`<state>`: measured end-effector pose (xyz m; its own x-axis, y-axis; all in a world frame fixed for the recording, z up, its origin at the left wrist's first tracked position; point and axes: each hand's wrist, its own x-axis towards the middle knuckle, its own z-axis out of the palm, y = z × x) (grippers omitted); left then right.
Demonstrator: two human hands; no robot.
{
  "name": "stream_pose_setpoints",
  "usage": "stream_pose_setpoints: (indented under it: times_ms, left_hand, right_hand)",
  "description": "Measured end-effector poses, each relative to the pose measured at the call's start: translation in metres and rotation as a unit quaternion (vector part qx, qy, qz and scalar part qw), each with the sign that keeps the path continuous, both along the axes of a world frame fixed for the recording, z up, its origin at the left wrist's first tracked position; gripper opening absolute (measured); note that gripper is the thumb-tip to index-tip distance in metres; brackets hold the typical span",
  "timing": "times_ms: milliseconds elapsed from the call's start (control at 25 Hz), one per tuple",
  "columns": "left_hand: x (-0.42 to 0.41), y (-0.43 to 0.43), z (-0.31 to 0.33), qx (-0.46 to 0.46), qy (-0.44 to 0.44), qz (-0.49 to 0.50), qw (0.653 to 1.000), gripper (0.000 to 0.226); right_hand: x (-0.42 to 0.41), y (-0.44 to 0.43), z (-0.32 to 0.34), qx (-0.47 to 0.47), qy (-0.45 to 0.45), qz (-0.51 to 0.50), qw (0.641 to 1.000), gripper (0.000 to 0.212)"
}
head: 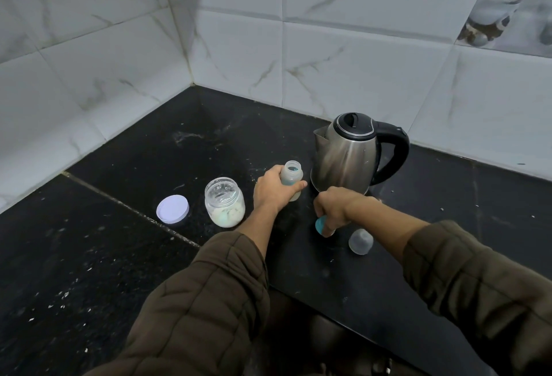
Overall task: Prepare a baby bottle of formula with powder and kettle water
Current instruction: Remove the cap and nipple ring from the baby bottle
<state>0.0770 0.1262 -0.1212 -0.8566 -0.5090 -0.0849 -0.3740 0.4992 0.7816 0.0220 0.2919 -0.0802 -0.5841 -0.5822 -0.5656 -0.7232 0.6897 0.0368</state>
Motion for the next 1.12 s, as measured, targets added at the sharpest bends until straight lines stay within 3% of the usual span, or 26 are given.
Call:
stream_pose_setpoints:
  times_ms: [400, 560, 640, 760, 840, 960, 1120]
  left_hand:
    - [0.010, 0.000, -0.018, 0.004, -0.018, -0.004, 1.000, 0.063]
    - [0.011, -0.001, -0.023, 0.011, -0.019, -0.001, 1.000, 0.062]
    - [0.012, -0.002, -0.020, 0.022, -0.020, -0.007, 1.000, 0.071]
    - [0.013, -0.004, -0.005, 0.056, -0.017, -0.026, 0.998, 0.106]
    - [0.012, -0.008, 0.010, 0.069, 0.004, -0.030, 0.997, 0.112]
    - [0.011, -0.017, 0.039, 0.065, 0.047, -0.020, 0.997, 0.104]
    - [0.022, -0.042, 0.074, 0.019, 0.112, 0.029, 0.993, 0.069]
  right_hand:
    - [0.009, -0.009, 0.001, 0.021, -0.029, 0.011, 0.999, 0.063]
    - [-0.001, -0.011, 0.022, 0.002, -0.016, -0.009, 1.000, 0.054]
    - [-0.006, -0.010, 0.030, -0.005, -0.022, -0.019, 1.000, 0.051]
    - [-0.014, -0.015, 0.041, -0.020, -0.032, -0.032, 0.999, 0.045]
    - [-0.018, -0.022, 0.052, -0.040, -0.032, -0.036, 0.998, 0.043]
    - [-0.020, -0.037, 0.073, -0.092, -0.022, -0.046, 0.994, 0.041]
    - [-0.023, -0.067, 0.091, -0.205, 0.037, -0.030, 0.978, 0.023]
